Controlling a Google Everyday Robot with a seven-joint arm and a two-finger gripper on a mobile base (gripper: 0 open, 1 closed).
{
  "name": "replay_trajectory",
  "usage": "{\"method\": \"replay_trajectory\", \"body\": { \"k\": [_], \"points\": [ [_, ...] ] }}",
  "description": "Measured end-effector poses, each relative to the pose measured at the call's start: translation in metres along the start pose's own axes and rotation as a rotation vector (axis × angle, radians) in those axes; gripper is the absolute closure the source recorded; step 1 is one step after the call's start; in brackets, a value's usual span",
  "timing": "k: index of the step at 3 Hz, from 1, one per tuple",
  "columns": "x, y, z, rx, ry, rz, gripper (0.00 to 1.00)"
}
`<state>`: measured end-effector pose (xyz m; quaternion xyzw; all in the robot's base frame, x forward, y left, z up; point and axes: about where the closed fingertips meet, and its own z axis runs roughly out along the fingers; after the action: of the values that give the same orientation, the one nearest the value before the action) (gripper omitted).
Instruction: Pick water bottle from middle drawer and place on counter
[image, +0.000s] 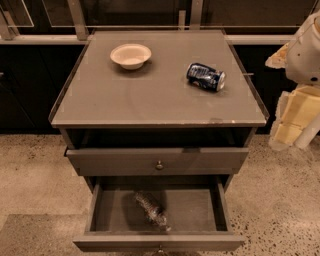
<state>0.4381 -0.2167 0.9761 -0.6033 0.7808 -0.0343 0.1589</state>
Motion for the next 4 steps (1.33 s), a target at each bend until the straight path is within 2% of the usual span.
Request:
{"method": "replay_trajectory", "body": {
  "k": [1, 2, 3, 4],
  "points": [
    [0.000, 0.000, 0.000, 0.000, 0.000, 0.000, 0.00],
    [0.003, 0.004, 0.004, 0.022, -0.017, 0.011, 0.00],
    [0.006, 0.032, 0.026, 0.029, -0.102, 0.015, 0.00],
    [0.010, 0.068, 0.091, -0.033, -0.240, 0.076, 0.00]
  ]
}}
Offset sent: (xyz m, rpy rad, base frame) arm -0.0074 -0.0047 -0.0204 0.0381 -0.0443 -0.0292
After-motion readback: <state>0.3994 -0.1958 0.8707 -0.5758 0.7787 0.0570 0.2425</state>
